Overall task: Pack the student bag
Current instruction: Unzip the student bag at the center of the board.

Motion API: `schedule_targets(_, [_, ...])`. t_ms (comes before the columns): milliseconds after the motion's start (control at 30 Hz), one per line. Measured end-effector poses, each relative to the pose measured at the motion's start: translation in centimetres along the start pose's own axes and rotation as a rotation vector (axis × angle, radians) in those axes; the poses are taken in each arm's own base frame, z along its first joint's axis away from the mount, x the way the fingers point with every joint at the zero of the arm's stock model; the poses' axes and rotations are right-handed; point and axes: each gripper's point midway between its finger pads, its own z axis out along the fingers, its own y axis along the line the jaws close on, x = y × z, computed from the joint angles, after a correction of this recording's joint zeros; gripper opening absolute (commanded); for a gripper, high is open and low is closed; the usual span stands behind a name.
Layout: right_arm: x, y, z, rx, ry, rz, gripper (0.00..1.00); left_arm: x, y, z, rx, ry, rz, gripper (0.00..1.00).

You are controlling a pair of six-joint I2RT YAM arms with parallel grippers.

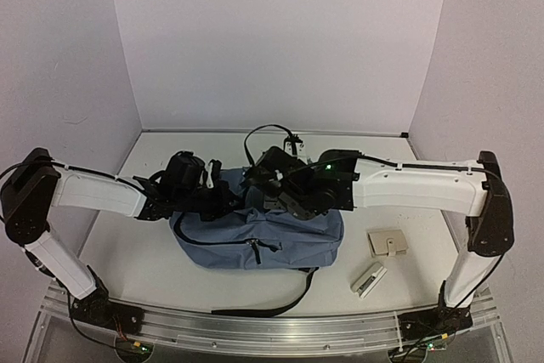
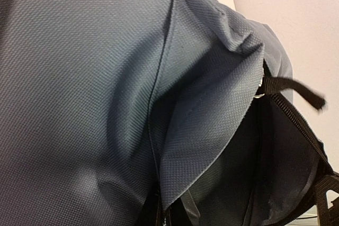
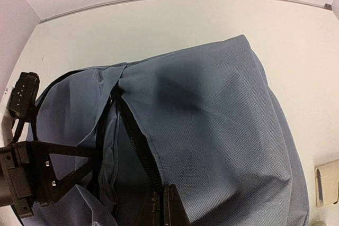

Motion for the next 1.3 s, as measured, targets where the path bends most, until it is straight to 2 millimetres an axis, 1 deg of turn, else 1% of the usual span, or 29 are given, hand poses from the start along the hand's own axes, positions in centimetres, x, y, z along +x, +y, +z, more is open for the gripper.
schedule_targets(233, [0.8, -1.3, 1.2, 0.030, -0.005, 0.031, 0.00, -0.1, 0.9, -0.3, -0.032, -0.024, -0.039, 0.00])
schedule_targets(267, [0.9, -1.6, 1.5, 0.034, -0.002, 0.044, 0.00, -0.1, 1.0, -0.4, -0.036, -0.031, -0.049, 0.00])
schedule_targets(300, [1.1, -2.6, 2.2, 0.033, 0.013, 0.082, 0.00, 0.0, 1.5, -1.0, -0.041, -0.045, -0.073, 0.00])
schedule_targets(433, [1.1, -2.7, 2.3, 0.025, 0.015, 0.097, 0.00, 0.1, 1.5, -1.2, -0.039, -0.048, -0.080, 0.00])
schedule_targets(533, [1.0, -2.7, 2.0, -0.012, 0.025, 0.131, 0.00, 0.2, 1.7, -1.7, -0.030, -0.049, -0.096, 0.00])
schedule_targets(633, [0.8, -2.6, 1.8, -0.034, 0.034, 0.141, 0.00, 0.1, 1.4, -1.7, -0.019, -0.040, -0.093, 0.00])
schedule_targets(667, [0.7, -2.5, 1.8, -0.041, 0.035, 0.141, 0.02, 0.1, 1.4, -1.6, -0.018, -0.035, -0.087, 0.01])
schedule_targets(700, [0.7, -2.5, 1.9, -0.045, 0.036, 0.136, 0.06, 0.0, 1.3, -1.5, -0.016, -0.032, -0.083, 0.03])
schedule_targets(767, [0.5, -2.5, 2.1, -0.052, 0.043, 0.118, 0.19, -0.2, 1.4, -1.1, -0.016, -0.019, -0.076, 0.09])
schedule_targets(833, [0.2, -2.9, 2.2, -0.046, 0.039, 0.094, 0.30, -0.4, 1.8, -1.0, -0.032, -0.015, -0.064, 0.15])
schedule_targets(933, [-1.1, -3.6, 1.8, -0.047, 0.029, 0.075, 0.51, -0.8, 2.5, -1.0, -0.059, -0.005, -0.042, 0.29])
schedule_targets(1000, [-2.1, -4.0, 1.0, -0.065, 0.024, 0.061, 0.63, -0.9, 2.7, -1.1, -0.074, 0.003, -0.024, 0.40])
schedule_targets(1067, [-3.1, -4.1, 0.1, -0.096, 0.022, 0.058, 0.72, -1.1, 2.7, -1.2, -0.084, 0.010, -0.005, 0.53])
schedule_targets(1100, [-3.5, -4.0, -0.4, -0.117, 0.022, 0.066, 0.77, -1.1, 2.8, -1.3, -0.095, 0.017, 0.016, 0.62])
schedule_targets(1167, [-4.0, -3.7, -1.6, -0.164, 0.028, 0.060, 0.86, -1.4, 2.6, -1.6, -0.111, 0.023, 0.033, 0.75])
schedule_targets(1233, [-4.3, -3.8, -2.6, -0.202, 0.033, 0.074, 0.93, -1.8, 2.4, -2.2, -0.125, 0.019, 0.058, 0.85])
schedule_targets(1300, [-3.8, -4.6, -3.5, -0.223, 0.046, 0.083, 0.97, -2.2, 2.0, -3.4, -0.136, 0.013, 0.078, 0.92])
